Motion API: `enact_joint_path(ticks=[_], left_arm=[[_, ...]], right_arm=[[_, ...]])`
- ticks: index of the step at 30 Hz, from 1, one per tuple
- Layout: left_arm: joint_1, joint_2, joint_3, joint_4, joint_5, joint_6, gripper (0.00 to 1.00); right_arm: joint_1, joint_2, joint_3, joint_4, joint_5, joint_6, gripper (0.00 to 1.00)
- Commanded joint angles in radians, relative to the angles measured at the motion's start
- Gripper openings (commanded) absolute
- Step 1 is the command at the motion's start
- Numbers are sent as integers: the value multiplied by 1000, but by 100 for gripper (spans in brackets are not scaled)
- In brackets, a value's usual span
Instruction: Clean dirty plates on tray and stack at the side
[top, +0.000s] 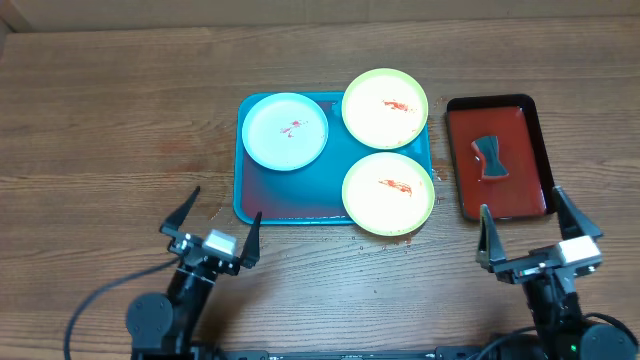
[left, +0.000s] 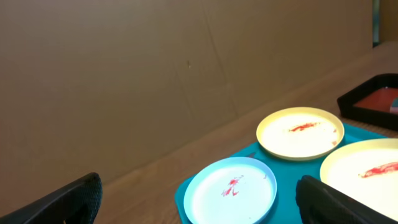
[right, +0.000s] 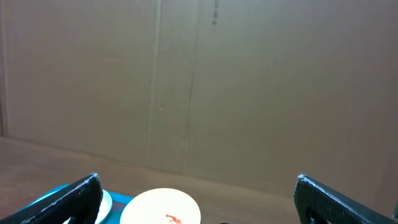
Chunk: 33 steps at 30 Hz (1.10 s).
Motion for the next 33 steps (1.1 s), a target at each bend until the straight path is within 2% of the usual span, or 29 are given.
enact_joint_path(ticks=[1, 8, 14, 16, 20, 23, 31, 32, 33], left_arm=[[5, 137, 137, -45, 25, 5, 100], [4, 525, 511, -343, 50, 3, 100], [3, 911, 941, -730, 50, -28, 100], [-10, 1091, 1148, -926, 50, -48, 100], [-42, 1297, 1360, -1122, 50, -49, 100], [-57, 1403, 1424, -1159, 60, -49, 100], [-62, 1612, 1428, -1101, 157, -77, 100], [-62, 1632, 1428, -1087, 156, -89, 100], [-61, 1668, 1428, -1063, 141, -95, 100]], right_arm=[[5, 85, 133, -84, 3, -3, 100], [5, 374, 409, -358, 2, -2, 100], [5, 703, 618, -585, -19, -2, 100], [5, 879, 739, -704, -65, -2, 100], [5, 1090, 885, -860, -102, -2, 100], [5, 1197, 920, -895, -110, 27, 100], [5, 1368, 920, -909, -212, 58, 100], [5, 1379, 920, -909, -208, 58, 100], [5, 1392, 920, -909, -206, 58, 95]])
